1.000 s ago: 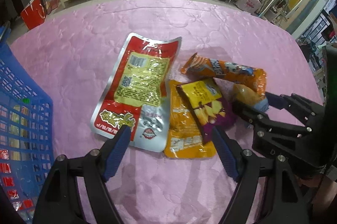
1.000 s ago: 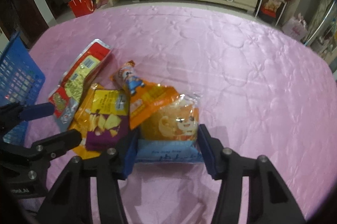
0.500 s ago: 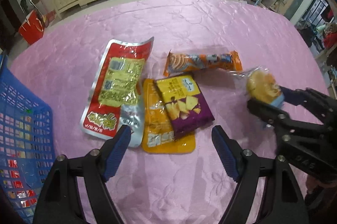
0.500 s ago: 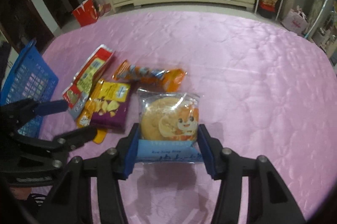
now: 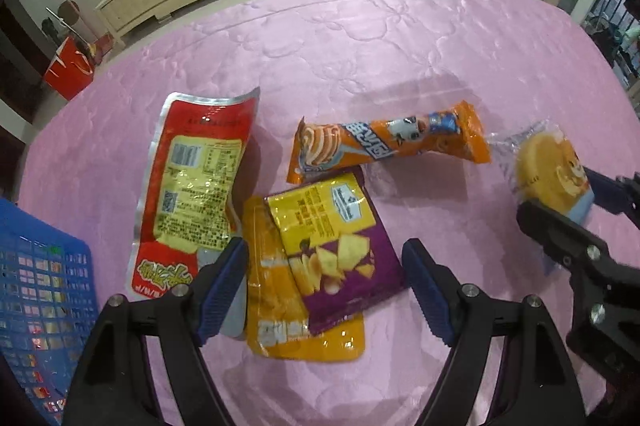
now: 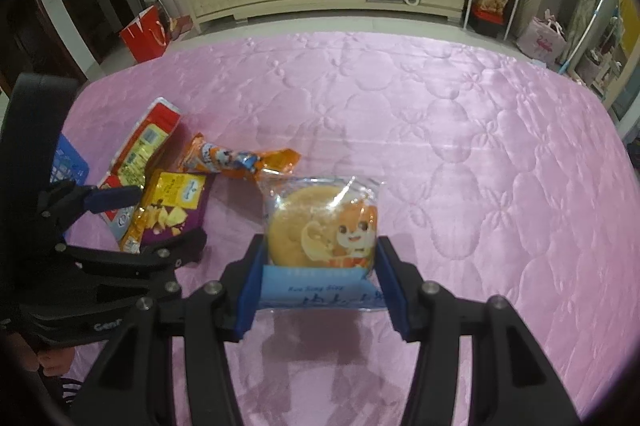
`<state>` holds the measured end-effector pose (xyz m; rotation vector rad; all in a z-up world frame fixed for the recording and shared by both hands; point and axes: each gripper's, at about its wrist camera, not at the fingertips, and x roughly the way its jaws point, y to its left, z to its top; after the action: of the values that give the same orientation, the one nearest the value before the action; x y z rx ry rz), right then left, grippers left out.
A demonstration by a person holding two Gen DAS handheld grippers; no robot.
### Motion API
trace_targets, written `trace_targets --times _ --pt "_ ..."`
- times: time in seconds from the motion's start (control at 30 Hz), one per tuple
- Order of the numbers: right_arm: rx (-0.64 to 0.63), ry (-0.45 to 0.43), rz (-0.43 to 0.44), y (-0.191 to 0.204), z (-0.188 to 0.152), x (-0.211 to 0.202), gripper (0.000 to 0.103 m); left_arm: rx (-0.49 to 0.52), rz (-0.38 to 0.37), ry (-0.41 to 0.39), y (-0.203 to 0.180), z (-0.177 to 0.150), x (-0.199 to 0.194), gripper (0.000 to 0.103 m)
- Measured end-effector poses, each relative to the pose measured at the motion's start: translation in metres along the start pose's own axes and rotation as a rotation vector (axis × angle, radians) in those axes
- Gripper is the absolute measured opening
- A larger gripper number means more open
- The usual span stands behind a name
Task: Organize snacks
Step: 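Grasp the round cake bag with the right tool while the left tool grasps the purple chip bag, then carry the cake bag and chip bag over the basket and open both tools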
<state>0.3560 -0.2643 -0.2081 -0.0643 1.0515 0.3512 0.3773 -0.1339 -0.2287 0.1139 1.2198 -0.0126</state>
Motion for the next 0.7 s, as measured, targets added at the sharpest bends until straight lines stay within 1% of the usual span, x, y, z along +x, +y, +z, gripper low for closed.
trace_targets --times 0.07,0.17,0.2,0.23,0.27,0.4,0.53,0.63,0.7 --pt "0.003 0.003 0.003 -0.002 0.001 0.001 0.058 -0.005 0.010 0.004 -0.001 0.002 0.004 0.077" --pt "0.005 0.003 0.000 -0.004 0.001 0.001 0.058 -0.014 0.006 -0.005 -0.004 0.003 0.007 0.077" --pt "0.007 0.002 -0.001 -0.004 0.002 0.001 0.058 -0.016 -0.009 -0.005 -0.003 0.003 0.008 0.070" --pt "0.006 0.003 -0.002 -0.004 0.002 0.001 0.058 -0.019 -0.035 -0.002 -0.002 0.003 0.008 0.058" --pt "0.006 0.003 -0.002 -0.003 0.001 0.001 0.058 -0.023 -0.051 0.002 -0.003 0.002 0.008 0.058" --pt "0.001 0.001 -0.001 0.000 0.001 -0.001 0.058 0.016 -0.026 0.001 -0.010 -0.003 0.005 0.054" --pt "-0.006 -0.002 0.000 0.003 -0.001 -0.004 0.058 0.015 -0.055 -0.010 -0.010 -0.014 -0.007 0.053" --pt "0.005 -0.001 -0.004 0.005 -0.005 -0.004 0.058 0.017 -0.068 -0.038 -0.005 -0.021 -0.018 0.053" --pt "0.034 0.013 0.001 0.005 -0.007 -0.005 0.058 0.007 -0.077 -0.053 0.006 -0.032 -0.028 0.053"
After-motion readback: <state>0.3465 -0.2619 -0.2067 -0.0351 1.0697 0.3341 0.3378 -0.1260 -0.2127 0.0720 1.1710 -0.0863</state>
